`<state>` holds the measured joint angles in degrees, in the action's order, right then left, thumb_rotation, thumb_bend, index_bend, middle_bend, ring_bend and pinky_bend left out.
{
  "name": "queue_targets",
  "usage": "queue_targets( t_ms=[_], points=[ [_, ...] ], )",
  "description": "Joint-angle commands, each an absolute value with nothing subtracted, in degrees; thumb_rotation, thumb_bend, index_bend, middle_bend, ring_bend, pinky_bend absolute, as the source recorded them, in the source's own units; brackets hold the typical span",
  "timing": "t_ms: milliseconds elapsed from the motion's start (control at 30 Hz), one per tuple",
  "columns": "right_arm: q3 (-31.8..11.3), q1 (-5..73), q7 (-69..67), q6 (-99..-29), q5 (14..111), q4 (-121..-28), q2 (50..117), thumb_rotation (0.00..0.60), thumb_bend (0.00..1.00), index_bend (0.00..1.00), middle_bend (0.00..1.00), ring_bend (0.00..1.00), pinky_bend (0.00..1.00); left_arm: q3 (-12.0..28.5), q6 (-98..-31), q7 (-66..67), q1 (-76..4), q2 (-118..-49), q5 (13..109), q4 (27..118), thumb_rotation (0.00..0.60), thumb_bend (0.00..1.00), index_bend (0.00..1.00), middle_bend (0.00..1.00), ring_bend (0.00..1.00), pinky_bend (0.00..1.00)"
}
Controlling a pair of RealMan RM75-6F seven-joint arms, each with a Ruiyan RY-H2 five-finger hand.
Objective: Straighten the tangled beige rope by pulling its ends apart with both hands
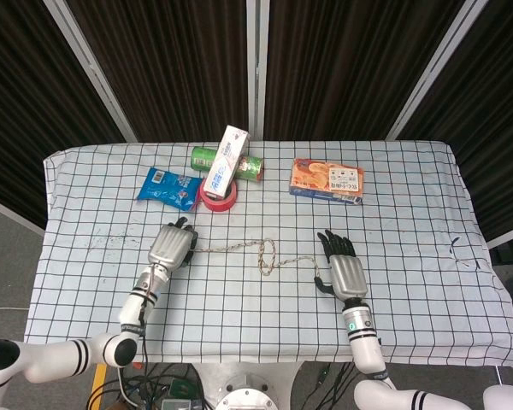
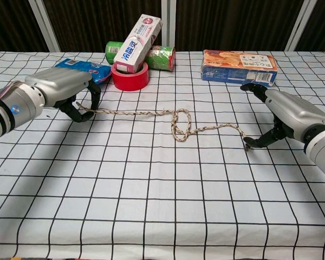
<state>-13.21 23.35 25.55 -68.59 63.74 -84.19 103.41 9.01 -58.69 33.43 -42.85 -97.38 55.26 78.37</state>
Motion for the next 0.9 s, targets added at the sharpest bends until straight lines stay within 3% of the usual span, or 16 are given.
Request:
queue_targets(
  t_ms=[33,900],
  points=[
    [-13.15,23.64,26.04,-68.42,63.00,-83.75,103.74,0.600,0.19,0.00,0.00,0.00,0.00,8.94,-58.61,33.26,-42.77,-97.24,55.35,78.27,0.600,0.43,0.58,0.37,0.17,0.41],
    [-13.74,25.94,28.68,-67.23,58.15,-80.95,103.13,0.600,0.21,0.00,0.00,0.00,0.00,8.81,-58.19,32.51,-42.69,-97.51,56.02,77.69,0.600,0.43,0.58,0.37,0.17,0.41]
  ],
)
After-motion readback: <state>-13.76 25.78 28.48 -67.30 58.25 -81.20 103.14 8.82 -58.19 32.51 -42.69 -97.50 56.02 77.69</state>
